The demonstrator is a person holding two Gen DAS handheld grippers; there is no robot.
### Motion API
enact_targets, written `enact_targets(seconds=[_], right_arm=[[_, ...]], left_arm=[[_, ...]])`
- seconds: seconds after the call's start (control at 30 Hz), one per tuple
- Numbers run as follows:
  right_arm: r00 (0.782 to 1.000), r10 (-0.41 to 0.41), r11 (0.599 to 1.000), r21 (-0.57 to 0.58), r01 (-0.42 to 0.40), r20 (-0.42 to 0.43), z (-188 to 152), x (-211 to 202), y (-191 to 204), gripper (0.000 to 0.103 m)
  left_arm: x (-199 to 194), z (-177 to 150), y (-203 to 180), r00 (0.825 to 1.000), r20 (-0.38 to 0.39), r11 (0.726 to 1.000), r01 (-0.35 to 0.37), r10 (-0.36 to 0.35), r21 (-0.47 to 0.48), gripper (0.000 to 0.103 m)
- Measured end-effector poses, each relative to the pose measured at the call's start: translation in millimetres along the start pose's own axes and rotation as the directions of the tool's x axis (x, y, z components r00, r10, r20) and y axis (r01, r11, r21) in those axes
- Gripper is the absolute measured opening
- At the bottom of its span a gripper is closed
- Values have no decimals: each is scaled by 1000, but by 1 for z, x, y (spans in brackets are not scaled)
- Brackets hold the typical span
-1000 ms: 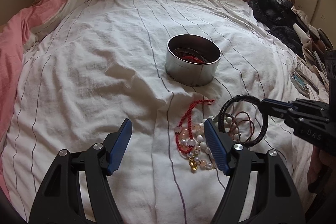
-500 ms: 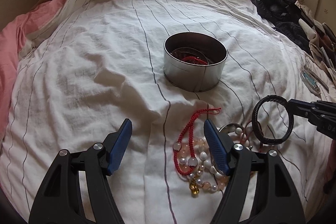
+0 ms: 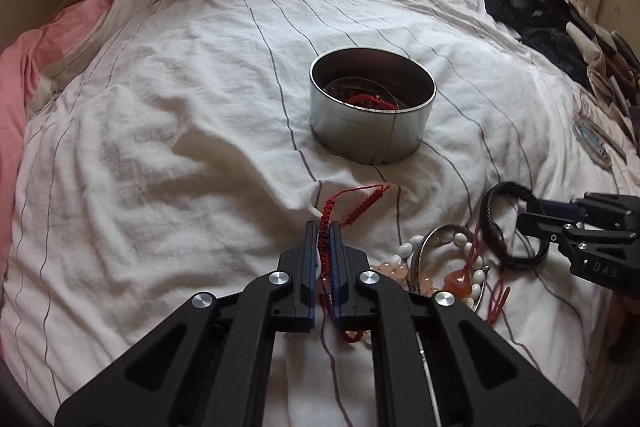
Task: Organize jewelry
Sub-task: 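Close the left tool on the red bead string while the right tool lifts the black bracelet, then carry both bracelets over the silver tin and open both tools to drop them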
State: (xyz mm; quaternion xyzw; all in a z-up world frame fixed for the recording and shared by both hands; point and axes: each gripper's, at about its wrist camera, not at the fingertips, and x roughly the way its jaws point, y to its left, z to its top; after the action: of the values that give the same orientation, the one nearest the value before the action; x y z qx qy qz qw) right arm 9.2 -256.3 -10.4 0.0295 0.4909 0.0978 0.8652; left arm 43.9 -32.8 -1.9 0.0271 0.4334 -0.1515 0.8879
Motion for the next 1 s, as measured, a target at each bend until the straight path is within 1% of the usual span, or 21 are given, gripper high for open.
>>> enact_targets(seconds=[0.03,0.1,0.2,0.23,0.27,0.33,0.37,0.4,0.43,0.47,0.5,0.53,0.57,0.6,0.63,0.67,0.8,1.0], right_arm=[[1000,28,1000,2,-28,13,1,-3,2,9],[999,32,999,-11,-32,42,3,-10,6,9],[997,39,999,-4,-39,65,6,-17,5,9],[997,37,999,1,-37,69,6,-18,3,9],[997,33,999,7,-34,67,7,-18,0,9],[998,21,999,24,-22,62,7,-17,-4,10],[998,19,999,34,-21,56,7,-15,-6,10],[999,18,999,42,-20,44,7,-13,-8,17],[999,14,999,46,-16,39,6,-11,-9,29],[1000,6,999,45,-7,25,5,-7,-9,32],[1000,0,999,38,0,5,3,-1,-8,33],[1000,3,999,32,-3,-10,2,3,-7,30],[1000,8,1000,26,-7,-13,1,5,-5,25],[1000,13,1000,18,-13,-6,1,4,-4,14],[1000,27,1000,14,-27,8,3,0,-2,9],[999,32,999,9,-32,27,4,-4,0,9],[995,50,999,-5,-50,91,10,-20,8,9],[984,78,997,-9,-78,158,21,-35,20,9]], left_arm=[[-5,1,3,1000,13,1000,7,-7,-14,6],[-9,1,7,1000,19,999,19,-19,-29,6],[1,-3,10,1000,-23,999,12,-13,-41,7],[7,-4,12,999,-47,999,14,-17,-50,8],[11,-5,13,998,-59,998,17,-21,-63,15],[14,-5,14,997,-65,997,28,-32,-67,19],[15,-5,13,997,-64,998,31,-35,-63,24],[16,-6,11,997,-64,998,39,-43,-58,30],[16,-6,9,997,-64,998,39,-42,-48,32],[17,-7,6,997,-64,999,29,-31,-34,33],[17,-7,3,998,-63,1000,20,-21,-22,33],[16,-7,1,998,-62,1000,15,-15,-13,33],[15,-7,0,998,-58,1000,12,-13,-7,23],[14,-7,-1,998,-57,1000,12,-12,2,4],[12,-6,-3,999,-46,1000,9,-9,7,4],[7,-5,-4,1000,-27,1000,4,-4,12,4],[-13,4,-8,999,41,999,-12,11,29,3],[-28,13,-18,997,81,999,-12,8,41,3]])
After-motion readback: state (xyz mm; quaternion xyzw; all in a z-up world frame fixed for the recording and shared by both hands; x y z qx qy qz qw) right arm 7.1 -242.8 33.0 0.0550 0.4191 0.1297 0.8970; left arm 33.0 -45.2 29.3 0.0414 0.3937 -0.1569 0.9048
